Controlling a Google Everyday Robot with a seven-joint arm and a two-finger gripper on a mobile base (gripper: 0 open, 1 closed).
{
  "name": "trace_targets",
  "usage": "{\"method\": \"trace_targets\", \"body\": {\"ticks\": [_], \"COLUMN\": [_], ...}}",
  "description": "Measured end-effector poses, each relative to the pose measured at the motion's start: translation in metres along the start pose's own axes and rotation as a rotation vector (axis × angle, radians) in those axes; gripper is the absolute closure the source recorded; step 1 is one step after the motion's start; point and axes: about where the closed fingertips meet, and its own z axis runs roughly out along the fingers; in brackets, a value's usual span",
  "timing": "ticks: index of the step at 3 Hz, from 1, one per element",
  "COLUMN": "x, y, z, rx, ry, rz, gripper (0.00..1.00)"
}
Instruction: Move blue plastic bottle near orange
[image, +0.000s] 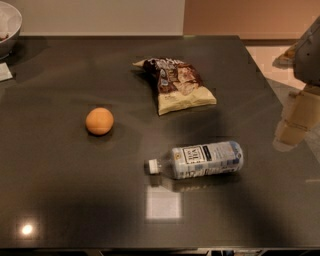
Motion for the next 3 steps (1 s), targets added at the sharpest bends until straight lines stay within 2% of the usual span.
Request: {"method": "trace_targets", "body": {"ticks": [3], "x": [-0.013], "y": [-0.004], "z": [0.003], "rx": [-0.006], "ry": [-0.007], "rz": [-0.032], "gripper": [0.0]}}
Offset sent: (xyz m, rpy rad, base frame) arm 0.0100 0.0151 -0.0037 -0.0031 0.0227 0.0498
